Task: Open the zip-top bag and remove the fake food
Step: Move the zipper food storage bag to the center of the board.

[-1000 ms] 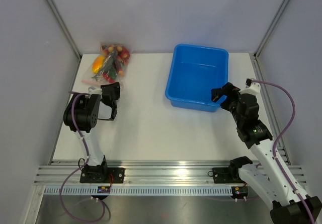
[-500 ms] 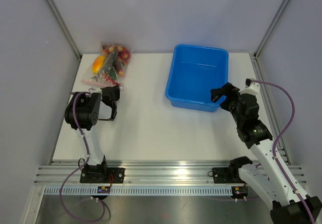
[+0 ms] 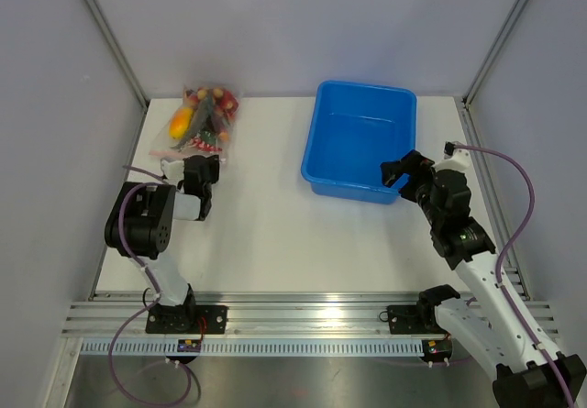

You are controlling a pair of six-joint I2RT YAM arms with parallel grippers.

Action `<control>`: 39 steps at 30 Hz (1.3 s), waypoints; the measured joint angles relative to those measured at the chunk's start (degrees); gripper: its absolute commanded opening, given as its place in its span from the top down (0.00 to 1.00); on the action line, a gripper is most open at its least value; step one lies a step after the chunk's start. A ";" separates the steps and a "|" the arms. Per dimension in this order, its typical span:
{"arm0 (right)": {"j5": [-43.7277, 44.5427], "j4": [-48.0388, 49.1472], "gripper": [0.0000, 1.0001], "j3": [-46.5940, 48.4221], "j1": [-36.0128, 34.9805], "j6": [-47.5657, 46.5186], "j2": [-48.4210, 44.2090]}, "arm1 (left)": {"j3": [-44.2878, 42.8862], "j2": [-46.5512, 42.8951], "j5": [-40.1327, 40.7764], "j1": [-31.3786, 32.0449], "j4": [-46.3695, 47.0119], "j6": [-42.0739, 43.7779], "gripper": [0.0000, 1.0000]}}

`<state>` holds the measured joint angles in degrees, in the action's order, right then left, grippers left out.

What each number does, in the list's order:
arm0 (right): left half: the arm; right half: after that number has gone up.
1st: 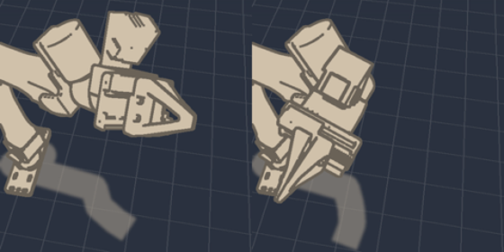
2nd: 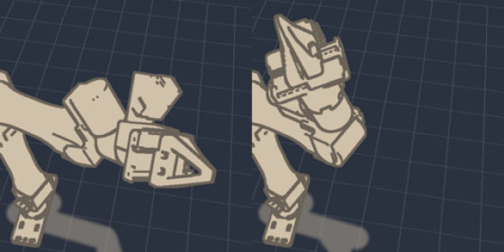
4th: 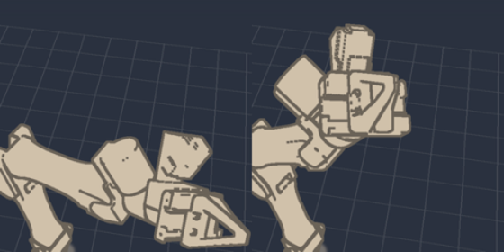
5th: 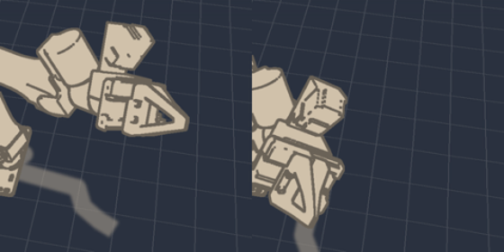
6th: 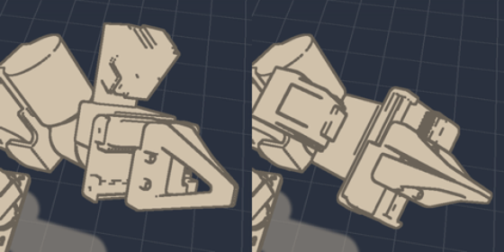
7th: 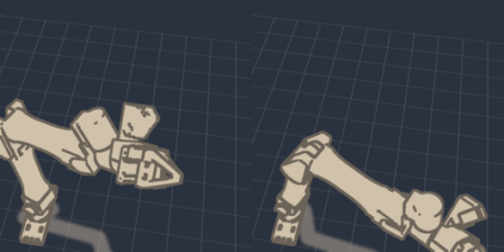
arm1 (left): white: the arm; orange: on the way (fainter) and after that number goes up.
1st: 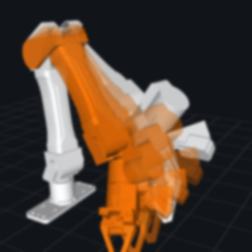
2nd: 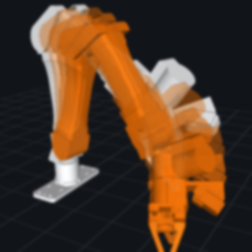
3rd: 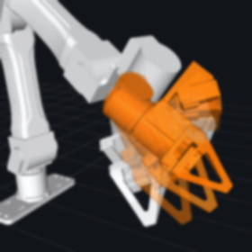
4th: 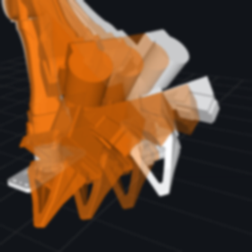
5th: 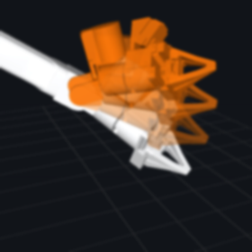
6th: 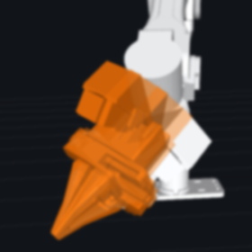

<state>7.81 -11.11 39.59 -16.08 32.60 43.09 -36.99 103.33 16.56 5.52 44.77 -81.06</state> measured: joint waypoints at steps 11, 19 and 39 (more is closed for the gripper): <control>-4.46 1.03 0.01 0.00 0.00 0.11 2.49 | -2.05 -14.91 3.39 8.24 -24.76 -1.11 1.00; -13.38 4.02 0.00 0.02 0.00 -1.79 4.33 | -7.54 -25.51 5.51 12.92 -43.28 -1.36 1.00; -29.94 20.81 0.04 0.22 -9.44 -9.03 17.25 | -10.56 -41.18 5.31 18.40 -72.67 -0.11 1.00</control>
<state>-22.13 9.69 39.81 -25.52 23.57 60.34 -47.55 62.15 21.87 23.92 -27.90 -81.17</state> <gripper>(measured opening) 0.981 0.012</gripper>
